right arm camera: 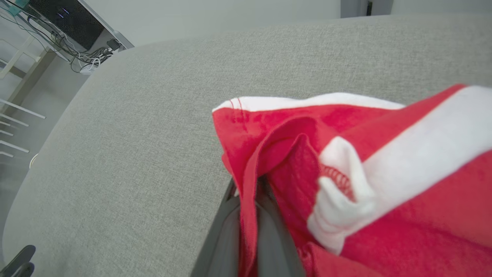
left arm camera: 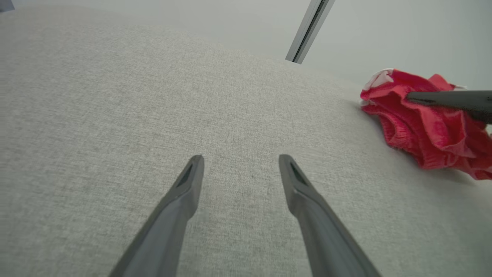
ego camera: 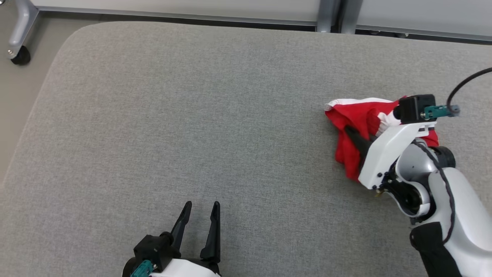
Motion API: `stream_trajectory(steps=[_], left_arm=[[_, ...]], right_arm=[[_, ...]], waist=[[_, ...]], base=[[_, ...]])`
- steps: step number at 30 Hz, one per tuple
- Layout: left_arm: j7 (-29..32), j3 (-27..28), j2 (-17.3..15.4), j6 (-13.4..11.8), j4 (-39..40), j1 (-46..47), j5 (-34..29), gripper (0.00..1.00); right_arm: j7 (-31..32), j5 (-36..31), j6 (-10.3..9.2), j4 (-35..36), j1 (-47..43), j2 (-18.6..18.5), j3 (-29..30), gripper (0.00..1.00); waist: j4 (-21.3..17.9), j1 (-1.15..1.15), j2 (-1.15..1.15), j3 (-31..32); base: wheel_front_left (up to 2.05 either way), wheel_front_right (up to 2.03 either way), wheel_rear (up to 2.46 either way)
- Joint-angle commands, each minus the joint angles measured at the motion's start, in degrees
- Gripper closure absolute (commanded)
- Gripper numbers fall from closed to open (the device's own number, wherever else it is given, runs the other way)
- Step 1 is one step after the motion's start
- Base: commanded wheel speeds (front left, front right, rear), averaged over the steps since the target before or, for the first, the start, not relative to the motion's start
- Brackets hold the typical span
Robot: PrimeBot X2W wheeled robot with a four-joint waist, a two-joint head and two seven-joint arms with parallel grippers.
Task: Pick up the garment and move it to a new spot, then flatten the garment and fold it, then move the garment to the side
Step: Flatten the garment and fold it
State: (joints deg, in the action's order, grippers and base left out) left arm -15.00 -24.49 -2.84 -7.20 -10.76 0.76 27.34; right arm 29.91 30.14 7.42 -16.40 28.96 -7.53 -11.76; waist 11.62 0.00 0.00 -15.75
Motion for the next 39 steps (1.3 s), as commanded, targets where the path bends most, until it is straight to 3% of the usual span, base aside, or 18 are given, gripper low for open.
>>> stream_trajectory(steps=[1,2,3,10,18,23,24,26,27,39], left_arm=[[-0.23,0.08,-0.17,-0.3,-0.12,0.88,0.26,0.0],[-0.23,0.11,-0.16,-0.38,-0.21,0.71,0.34,0.0],[-0.23,0.24,-0.16,-0.47,-0.31,0.39,0.34,0.0],[-0.23,0.88,-0.2,-0.38,-0.86,-1.52,0.71,0.0],[-0.17,4.4,-0.21,0.23,-0.07,-4.82,-1.6,0.0],[-0.16,6.49,-0.18,0.86,1.24,-6.36,-2.67,0.0],[-0.16,6.67,-0.18,1.05,1.46,-6.4,-2.82,0.0],[-0.16,6.51,-0.2,1.23,1.68,-5.81,-3.13,0.0],[-0.16,6.27,-0.2,1.27,1.85,-5.31,-3.22,0.0],[-0.16,2.97,-0.2,0.21,2.34,0.49,-2.11,0.0]], right_arm=[[-0.87,-0.6,0.12,-0.78,0.36,0.24,-0.08,0.74],[-1.37,-0.82,0.12,-1.18,0.28,0.51,-0.49,0.44],[-2.01,-0.91,0.12,-1.51,0.1,0.87,-0.76,0.0],[-10.48,-1.05,0.12,1.71,-2.86,1.07,-2.71,0.0],[-24.21,-7.24,0.11,10.95,-11.93,-7.53,-5.37,0.0],[-31.31,-11.66,0.11,9.39,-17.23,-10.1,-1.69,0.0],[-32.34,-11.94,0.11,8.47,-17.7,-9.84,-1.08,0.44],[-33.84,-12.59,0.11,6.33,-17.5,-9.86,-0.37,0.9],[-34.54,-12.8,0.11,5.21,-16.87,-9.65,0.07,1.0],[-35.68,-13.47,0.11,-8.33,-4.01,-7.47,-2.48,1.0]], waist=[[0.29,0.0,0.0,0.14],[0.3,0.0,0.0,0.38],[0.18,0.0,0.0,0.68],[-2.28,0.0,0.0,3.86],[-7.01,0.0,0.0,9.42],[-8.68,0.0,0.0,9.78],[-8.78,0.0,0.0,9.37],[-8.66,0.0,0.0,8.28],[-8.43,0.0,0.0,7.55],[-3.8,0.0,0.0,-1.64]], base=[[0.0,0.0,0.0],[0.0,0.0,0.0],[0.0,0.0,0.0],[0.0,0.0,0.0],[0.0,0.0,0.0],[0.0,0.0,0.0],[0.0,0.0,0.0],[0.0,0.0,0.0],[0.0,0.0,0.0],[0.0,0.0,0.0]])
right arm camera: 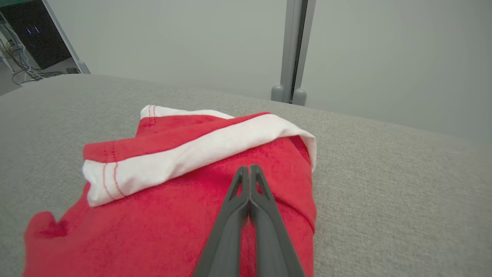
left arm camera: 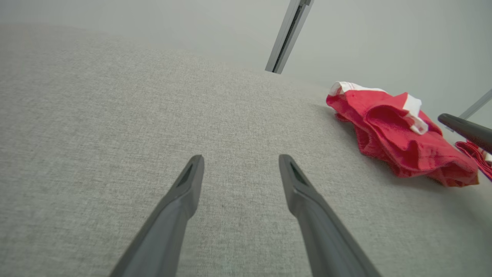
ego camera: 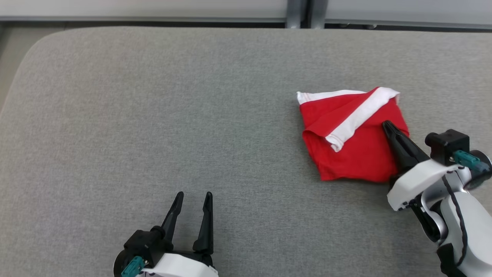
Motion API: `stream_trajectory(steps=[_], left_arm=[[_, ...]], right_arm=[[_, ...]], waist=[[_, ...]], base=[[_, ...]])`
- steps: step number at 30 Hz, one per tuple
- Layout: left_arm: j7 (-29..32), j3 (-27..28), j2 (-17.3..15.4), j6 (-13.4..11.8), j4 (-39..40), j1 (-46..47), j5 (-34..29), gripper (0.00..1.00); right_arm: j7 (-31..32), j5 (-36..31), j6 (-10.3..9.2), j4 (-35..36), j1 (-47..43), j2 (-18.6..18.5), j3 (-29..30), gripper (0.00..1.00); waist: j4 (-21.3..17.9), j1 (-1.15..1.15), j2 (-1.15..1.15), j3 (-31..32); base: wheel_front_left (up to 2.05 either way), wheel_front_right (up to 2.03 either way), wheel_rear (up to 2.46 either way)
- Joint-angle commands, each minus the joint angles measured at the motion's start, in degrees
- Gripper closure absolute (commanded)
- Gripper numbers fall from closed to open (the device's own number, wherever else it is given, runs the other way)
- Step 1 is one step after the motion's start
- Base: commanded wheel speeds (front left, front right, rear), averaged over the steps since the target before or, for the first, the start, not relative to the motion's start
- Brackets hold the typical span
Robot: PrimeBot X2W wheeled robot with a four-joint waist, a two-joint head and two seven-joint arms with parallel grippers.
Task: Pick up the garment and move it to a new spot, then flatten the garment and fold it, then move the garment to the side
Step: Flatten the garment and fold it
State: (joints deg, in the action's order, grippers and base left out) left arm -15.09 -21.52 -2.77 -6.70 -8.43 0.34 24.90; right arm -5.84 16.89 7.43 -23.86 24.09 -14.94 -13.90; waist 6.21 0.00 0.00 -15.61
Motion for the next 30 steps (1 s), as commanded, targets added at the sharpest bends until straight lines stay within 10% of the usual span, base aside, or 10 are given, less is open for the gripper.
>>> stream_trajectory(steps=[1,30], left_arm=[[-0.07,-0.15,-0.26,-0.37,-0.05,1.34,0.38,0.0],[-0.07,-5.4,-0.24,-1.41,-0.44,1.87,4.45,0.0]], right_arm=[[0.24,0.05,0.09,-2.1,1.88,0.01,-0.64,1.0],[4.54,2.18,0.09,-13.7,15.71,-0.57,-7.85,1.0]], waist=[[1.9,0.0,0.0,-2.15],[11.87,0.0,0.0,-2.25]], base=[[0.0,0.0,0.0],[0.0,0.0,0.0]])
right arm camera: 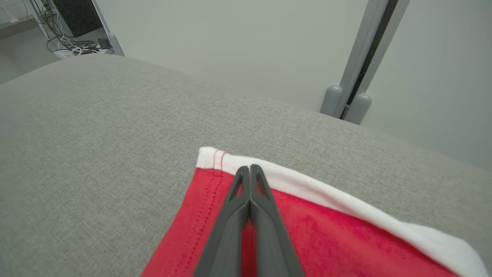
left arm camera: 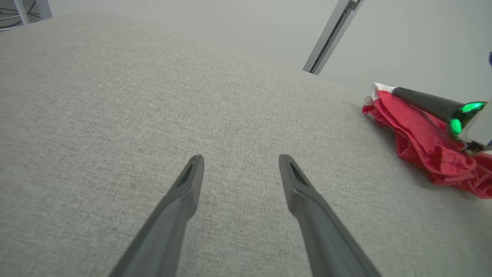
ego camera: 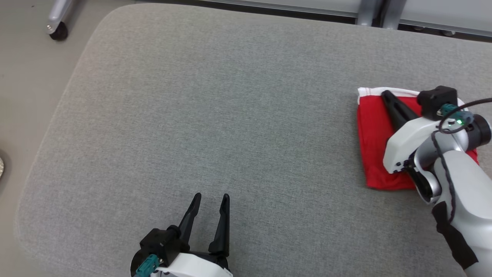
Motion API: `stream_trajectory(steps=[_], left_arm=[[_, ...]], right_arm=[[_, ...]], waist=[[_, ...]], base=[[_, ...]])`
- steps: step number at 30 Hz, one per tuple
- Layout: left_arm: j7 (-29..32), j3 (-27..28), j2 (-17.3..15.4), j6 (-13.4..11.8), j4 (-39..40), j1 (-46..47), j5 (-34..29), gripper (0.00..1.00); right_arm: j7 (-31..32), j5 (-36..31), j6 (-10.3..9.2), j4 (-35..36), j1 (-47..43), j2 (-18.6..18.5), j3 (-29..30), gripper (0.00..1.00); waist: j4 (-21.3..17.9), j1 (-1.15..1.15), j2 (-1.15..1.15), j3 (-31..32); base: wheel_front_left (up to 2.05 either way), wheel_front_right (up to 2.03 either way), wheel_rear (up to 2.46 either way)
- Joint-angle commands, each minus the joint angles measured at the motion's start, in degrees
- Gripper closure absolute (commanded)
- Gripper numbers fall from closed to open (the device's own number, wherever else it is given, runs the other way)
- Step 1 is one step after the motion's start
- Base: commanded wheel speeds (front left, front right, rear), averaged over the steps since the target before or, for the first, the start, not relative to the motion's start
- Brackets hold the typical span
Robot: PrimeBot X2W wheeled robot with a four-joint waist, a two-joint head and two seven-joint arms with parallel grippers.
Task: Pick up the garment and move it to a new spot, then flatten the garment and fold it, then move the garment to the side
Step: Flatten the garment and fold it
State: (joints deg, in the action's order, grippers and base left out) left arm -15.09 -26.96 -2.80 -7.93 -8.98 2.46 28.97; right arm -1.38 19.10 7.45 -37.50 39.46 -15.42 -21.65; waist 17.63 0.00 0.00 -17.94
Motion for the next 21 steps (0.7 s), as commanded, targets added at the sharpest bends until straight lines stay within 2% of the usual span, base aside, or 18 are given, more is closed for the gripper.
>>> stream_trajectory(steps=[1,6,11,13,14,15,16,17,21], left_arm=[[-0.07,-0.06,-0.23,-0.24,0.08,-0.38,0.54,0.0],[-0.08,0.76,-0.25,-0.69,0.03,-0.95,0.88,0.0],[-0.07,3.38,-0.26,-0.19,-0.52,-2.74,-0.54,0.0],[-0.07,5.16,-0.25,0.21,-0.83,-3.62,-1.42,0.0],[-0.08,6.01,-0.23,0.51,-1.0,-4.23,-1.98,0.0],[-0.07,7.12,-0.22,0.73,-1.14,-4.86,-2.54,0.0],[-0.08,8.1,-0.24,0.96,-1.15,-5.53,-2.95,0.0],[-0.07,9.13,-0.31,1.36,-1.32,-6.23,-3.69,0.0],[-0.07,13.25,-0.47,2.49,-1.3,-8.78,-5.5,0.0]], right_arm=[[0.34,-0.1,0.06,-0.39,0.59,0.16,-0.49,1.0],[-0.09,0.63,0.06,-1.0,-0.77,1.47,-3.08,1.0],[-3.14,1.65,0.06,1.39,-3.76,1.94,-4.3,1.0],[-4.39,1.54,0.06,2.87,-5.86,1.8,-4.49,0.91],[-4.95,1.71,0.06,3.78,-7.08,1.71,-4.16,0.84],[-5.5,1.88,0.05,4.72,-8.53,1.67,-4.08,0.72],[-6.24,1.77,0.05,5.71,-10.1,1.25,-3.99,0.52],[-7.34,1.42,0.05,7.02,-11.75,0.68,-3.55,0.0],[-10.9,1.02,0.04,11.31,-20.47,-1.03,-0.12,0.0]], waist=[[0.68,0.0,0.0,0.17],[0.65,0.0,0.0,2.04],[-2.63,0.0,0.0,6.16],[-4.74,0.0,0.0,8.41],[-5.82,0.0,0.0,9.43],[-7.11,0.0,0.0,10.69],[-8.19,0.0,0.0,11.85],[-9.21,0.0,0.0,12.98],[-12.63,0.0,0.0,17.26]], base=[[0.0,0.0,0.0],[0.0,0.0,0.0],[0.0,0.0,0.0],[0.0,0.0,0.0],[0.0,0.0,0.0],[0.0,0.0,0.0],[0.0,0.0,0.0],[0.0,0.0,0.0],[0.0,0.0,0.0]])
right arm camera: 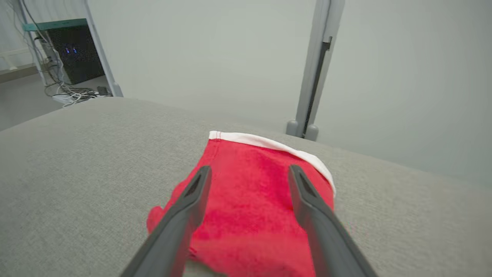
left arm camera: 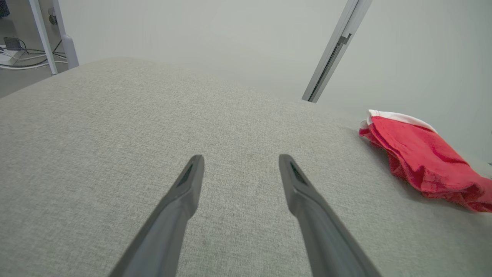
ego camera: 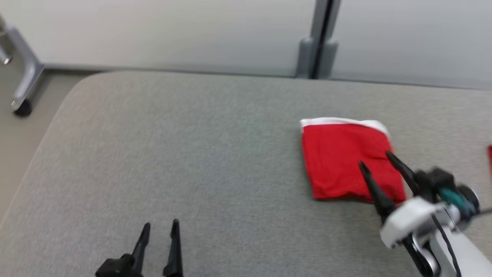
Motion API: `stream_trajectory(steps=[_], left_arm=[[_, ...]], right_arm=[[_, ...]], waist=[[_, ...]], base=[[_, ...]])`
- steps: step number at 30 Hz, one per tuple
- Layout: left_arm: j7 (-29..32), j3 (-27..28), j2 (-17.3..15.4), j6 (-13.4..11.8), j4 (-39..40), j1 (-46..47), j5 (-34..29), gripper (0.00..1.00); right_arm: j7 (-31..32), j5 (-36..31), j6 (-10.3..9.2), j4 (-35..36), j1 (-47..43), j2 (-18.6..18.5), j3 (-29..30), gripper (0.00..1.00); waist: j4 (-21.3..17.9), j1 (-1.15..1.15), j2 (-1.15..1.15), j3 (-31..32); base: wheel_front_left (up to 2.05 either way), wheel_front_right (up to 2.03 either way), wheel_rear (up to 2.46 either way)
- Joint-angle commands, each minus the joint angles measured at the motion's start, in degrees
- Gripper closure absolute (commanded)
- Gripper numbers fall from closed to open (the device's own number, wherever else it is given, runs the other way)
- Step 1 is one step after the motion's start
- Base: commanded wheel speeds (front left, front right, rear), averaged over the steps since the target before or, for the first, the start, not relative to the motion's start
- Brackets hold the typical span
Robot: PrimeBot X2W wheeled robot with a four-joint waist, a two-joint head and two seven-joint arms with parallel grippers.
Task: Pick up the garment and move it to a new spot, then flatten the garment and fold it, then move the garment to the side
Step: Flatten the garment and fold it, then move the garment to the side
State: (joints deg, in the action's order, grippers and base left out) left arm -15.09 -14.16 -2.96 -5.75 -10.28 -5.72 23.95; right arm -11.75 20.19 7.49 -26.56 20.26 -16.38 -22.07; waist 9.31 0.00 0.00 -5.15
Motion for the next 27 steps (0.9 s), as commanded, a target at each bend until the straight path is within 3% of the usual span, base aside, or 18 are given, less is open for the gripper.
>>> stream_trajectory(steps=[1,6,12,23,27], left_arm=[[-0.07,1.42,-0.28,0.61,0.02,-1.12,-0.91,0.0],[-0.07,6.59,-0.25,1.71,0.07,-2.66,-3.19,0.0],[-0.07,10.0,-0.09,3.38,-0.95,-5.46,-5.22,0.0],[-0.07,11.29,-0.06,4.68,-1.31,-7.38,-5.55,0.0],[-0.07,10.87,-0.06,4.46,-0.99,-6.9,-5.49,0.0]], right_arm=[[-1.32,0.2,0.01,1.55,-3.48,-0.56,1.4,0.0],[-3.33,-2.22,0.0,6.53,-14.64,-2.38,10.43,0.0],[-3.5,-6.46,0.01,13.66,-24.34,0.58,19.72,0.0],[-3.5,-9.1,0.01,15.5,-30.33,5.77,24.55,0.0],[-3.5,-6.15,0.01,14.92,-28.53,6.39,24.27,0.0]], waist=[[-4.95,0.0,0.0,5.39],[-6.57,0.0,0.0,7.53],[-7.41,0.0,0.0,9.27],[-6.97,0.0,0.0,10.04],[-6.87,0.0,0.0,9.6]], base=[[0.0,0.0,0.0],[0.0,0.0,0.0],[0.0,0.0,0.0],[0.0,0.0,0.0],[0.0,0.0,0.0]])
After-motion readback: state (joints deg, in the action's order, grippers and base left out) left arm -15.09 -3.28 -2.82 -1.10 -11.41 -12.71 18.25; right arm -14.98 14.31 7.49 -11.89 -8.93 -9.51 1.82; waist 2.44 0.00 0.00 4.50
